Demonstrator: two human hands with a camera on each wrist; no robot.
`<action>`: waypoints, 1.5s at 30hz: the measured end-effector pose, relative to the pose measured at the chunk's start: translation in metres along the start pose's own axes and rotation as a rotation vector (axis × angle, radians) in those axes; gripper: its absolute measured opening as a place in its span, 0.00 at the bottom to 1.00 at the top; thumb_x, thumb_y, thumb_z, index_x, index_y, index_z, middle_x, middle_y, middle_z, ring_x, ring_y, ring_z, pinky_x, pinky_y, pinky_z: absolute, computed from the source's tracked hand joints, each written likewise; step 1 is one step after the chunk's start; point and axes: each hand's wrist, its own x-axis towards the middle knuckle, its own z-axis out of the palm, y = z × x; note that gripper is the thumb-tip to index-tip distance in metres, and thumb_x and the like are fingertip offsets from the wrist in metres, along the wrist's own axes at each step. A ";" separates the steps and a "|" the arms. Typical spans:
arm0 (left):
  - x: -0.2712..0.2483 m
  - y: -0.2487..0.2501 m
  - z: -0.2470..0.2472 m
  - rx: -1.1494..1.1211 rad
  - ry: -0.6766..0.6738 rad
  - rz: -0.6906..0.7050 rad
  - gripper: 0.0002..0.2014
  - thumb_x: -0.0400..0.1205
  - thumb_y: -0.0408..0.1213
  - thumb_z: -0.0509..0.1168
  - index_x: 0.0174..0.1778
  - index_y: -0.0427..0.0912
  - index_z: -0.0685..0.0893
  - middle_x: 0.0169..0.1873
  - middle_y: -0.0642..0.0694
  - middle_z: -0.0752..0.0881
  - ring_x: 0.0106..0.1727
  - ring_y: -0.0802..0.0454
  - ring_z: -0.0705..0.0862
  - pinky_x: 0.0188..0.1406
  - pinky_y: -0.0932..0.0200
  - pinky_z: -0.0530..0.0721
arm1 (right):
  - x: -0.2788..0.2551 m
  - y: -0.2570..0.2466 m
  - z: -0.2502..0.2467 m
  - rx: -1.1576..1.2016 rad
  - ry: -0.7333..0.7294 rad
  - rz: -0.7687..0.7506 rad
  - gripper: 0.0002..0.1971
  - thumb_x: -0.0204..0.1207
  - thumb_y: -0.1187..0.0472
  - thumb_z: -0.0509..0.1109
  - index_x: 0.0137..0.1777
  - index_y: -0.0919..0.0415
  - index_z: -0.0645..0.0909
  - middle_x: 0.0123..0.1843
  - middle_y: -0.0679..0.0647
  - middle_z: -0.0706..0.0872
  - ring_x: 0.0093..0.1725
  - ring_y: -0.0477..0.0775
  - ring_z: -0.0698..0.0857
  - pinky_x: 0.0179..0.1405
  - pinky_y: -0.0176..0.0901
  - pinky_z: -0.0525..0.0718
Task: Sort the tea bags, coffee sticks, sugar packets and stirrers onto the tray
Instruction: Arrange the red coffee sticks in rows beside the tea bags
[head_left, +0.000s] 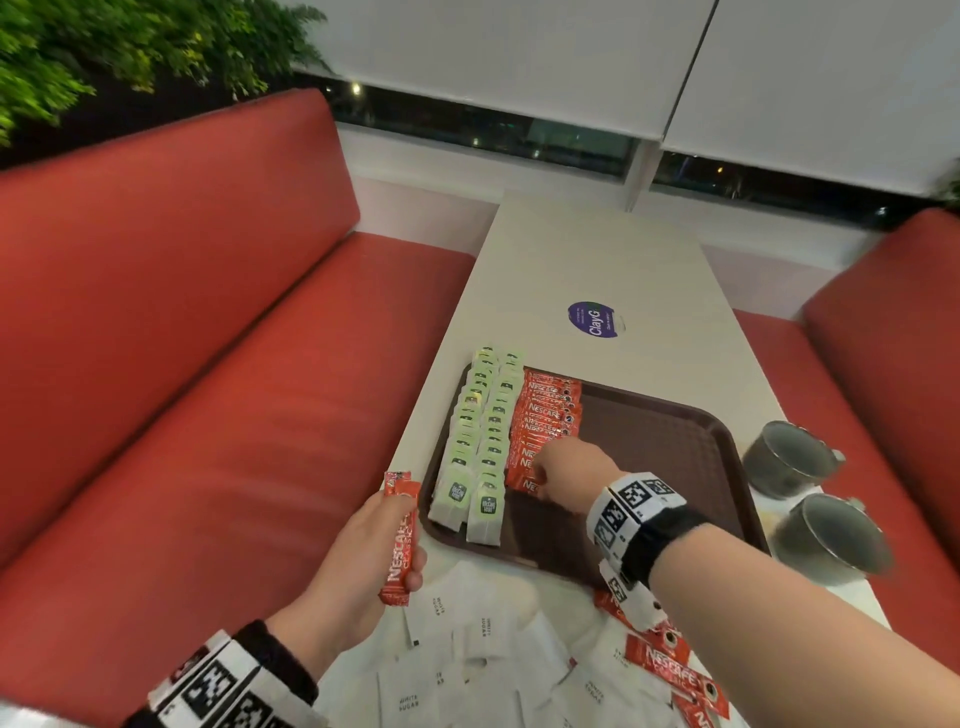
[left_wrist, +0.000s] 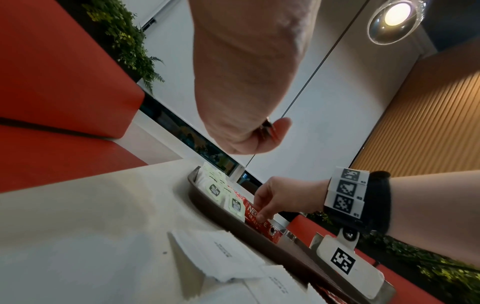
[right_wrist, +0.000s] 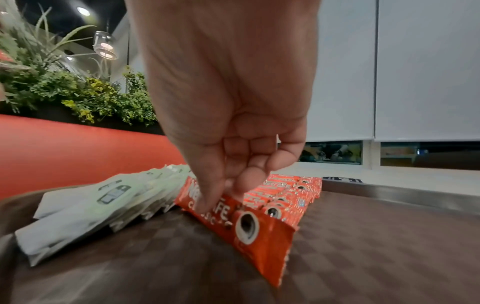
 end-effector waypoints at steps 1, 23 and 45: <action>0.000 0.000 -0.001 -0.023 -0.002 -0.003 0.05 0.85 0.35 0.56 0.44 0.39 0.72 0.27 0.44 0.74 0.21 0.50 0.72 0.17 0.63 0.67 | 0.003 -0.002 0.001 -0.010 -0.012 0.002 0.11 0.78 0.61 0.68 0.58 0.61 0.84 0.55 0.57 0.86 0.55 0.60 0.85 0.57 0.48 0.84; -0.007 0.014 0.017 0.032 -0.123 -0.044 0.12 0.86 0.37 0.60 0.65 0.43 0.79 0.49 0.39 0.83 0.38 0.47 0.86 0.38 0.51 0.89 | -0.019 -0.012 -0.001 0.482 0.300 -0.059 0.09 0.83 0.60 0.61 0.41 0.56 0.75 0.32 0.45 0.77 0.33 0.46 0.76 0.37 0.40 0.72; -0.006 0.005 0.040 0.563 -0.262 0.120 0.07 0.83 0.41 0.64 0.42 0.43 0.81 0.34 0.45 0.81 0.28 0.54 0.77 0.23 0.62 0.71 | -0.104 0.005 0.008 0.952 0.023 -0.132 0.11 0.68 0.69 0.78 0.34 0.54 0.82 0.25 0.41 0.81 0.26 0.37 0.77 0.31 0.30 0.75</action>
